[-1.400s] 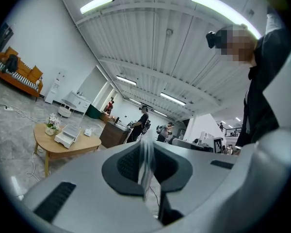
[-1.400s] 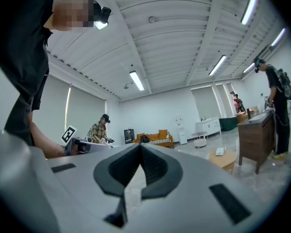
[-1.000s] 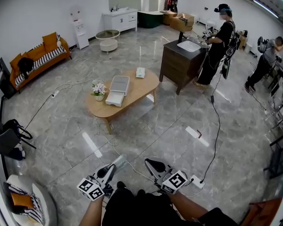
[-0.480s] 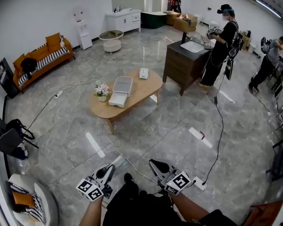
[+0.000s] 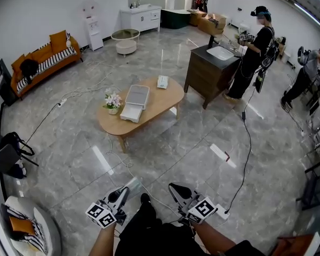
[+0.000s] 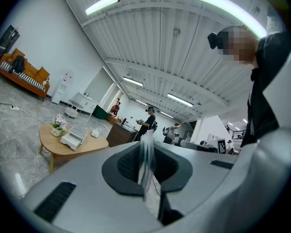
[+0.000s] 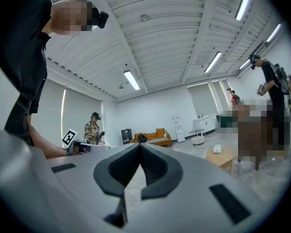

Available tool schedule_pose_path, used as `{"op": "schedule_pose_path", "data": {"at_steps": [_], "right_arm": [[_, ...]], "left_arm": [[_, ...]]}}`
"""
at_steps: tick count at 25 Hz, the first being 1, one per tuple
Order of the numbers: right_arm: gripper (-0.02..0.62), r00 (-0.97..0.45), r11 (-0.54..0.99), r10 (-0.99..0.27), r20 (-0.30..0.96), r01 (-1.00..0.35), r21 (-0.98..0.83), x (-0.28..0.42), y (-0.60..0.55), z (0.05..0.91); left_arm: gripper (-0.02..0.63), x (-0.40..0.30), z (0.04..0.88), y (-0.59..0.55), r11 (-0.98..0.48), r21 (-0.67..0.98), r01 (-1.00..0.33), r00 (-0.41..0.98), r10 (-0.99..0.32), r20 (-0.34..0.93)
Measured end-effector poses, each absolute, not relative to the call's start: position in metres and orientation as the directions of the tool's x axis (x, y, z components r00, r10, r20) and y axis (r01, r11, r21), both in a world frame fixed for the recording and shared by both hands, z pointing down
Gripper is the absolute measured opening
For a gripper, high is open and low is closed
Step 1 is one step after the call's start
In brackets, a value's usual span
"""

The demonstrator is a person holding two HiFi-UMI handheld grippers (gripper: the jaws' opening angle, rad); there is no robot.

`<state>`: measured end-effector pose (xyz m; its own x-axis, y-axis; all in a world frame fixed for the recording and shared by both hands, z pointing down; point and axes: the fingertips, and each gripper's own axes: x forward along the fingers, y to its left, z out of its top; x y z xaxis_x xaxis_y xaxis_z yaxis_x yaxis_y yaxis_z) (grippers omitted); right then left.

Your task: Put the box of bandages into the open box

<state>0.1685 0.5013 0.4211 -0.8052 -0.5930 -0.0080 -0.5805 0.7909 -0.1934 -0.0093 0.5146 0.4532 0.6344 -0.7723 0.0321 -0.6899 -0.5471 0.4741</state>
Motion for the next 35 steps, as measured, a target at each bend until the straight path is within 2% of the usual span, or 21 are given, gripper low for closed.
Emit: {"op": "schedule_pose_path", "data": {"at_steps": [11,24,35], "right_arm": [[0.011,-0.808,0.793,-0.589,0.023,-0.583,-0.177,0.149,0.39,0.412],[0.012,-0.759,0.747,-0.65,0.04,-0.648,-0.151,0.143,0.258,0.406],[0.012,-0.75,0.735,-0.661,0.029,-0.655,-0.176,0.185,0.135,0.425]], "left_arm": [[0.029,-0.02,0.456,0.392,-0.553,0.512,-0.657,0.645,-0.764,0.002],[0.029,-0.036,0.449,0.246,-0.597,0.523,-0.608,0.676,-0.735,-0.054],[0.029,-0.001,0.467,0.143,-0.574,0.537,-0.619,0.671,-0.741,-0.02]]}}
